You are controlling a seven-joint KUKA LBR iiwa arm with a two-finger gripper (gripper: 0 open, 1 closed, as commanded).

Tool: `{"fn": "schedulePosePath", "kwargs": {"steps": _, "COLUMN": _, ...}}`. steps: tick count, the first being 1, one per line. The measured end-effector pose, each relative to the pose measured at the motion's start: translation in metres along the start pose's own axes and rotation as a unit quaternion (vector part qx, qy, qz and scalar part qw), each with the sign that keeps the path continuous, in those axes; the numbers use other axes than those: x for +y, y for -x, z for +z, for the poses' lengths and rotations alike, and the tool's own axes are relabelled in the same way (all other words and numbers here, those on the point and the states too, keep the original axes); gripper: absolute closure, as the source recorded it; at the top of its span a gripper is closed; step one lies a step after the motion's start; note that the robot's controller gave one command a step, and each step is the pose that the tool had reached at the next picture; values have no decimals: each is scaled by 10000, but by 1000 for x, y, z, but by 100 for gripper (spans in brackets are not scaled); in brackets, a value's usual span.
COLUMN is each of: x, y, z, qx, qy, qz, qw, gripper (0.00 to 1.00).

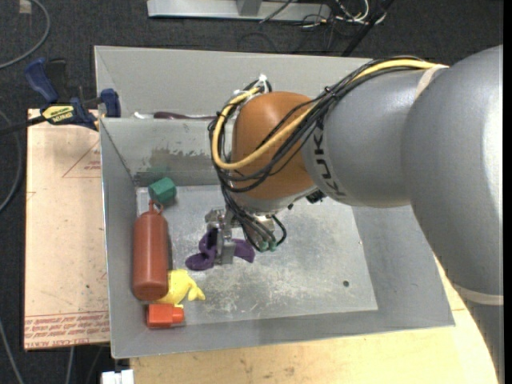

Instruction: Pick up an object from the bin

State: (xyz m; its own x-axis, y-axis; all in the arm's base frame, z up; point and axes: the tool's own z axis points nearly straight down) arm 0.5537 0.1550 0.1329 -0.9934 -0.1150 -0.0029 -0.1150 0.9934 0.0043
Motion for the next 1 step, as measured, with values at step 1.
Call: {"fn": "schedulePosePath", "kwargs": {"steps": 1, "x": 0, "y": 1, "z": -22, "qx": -20, "qy": 3, "qz": 0, "qw": 10000, "gripper": 100}}
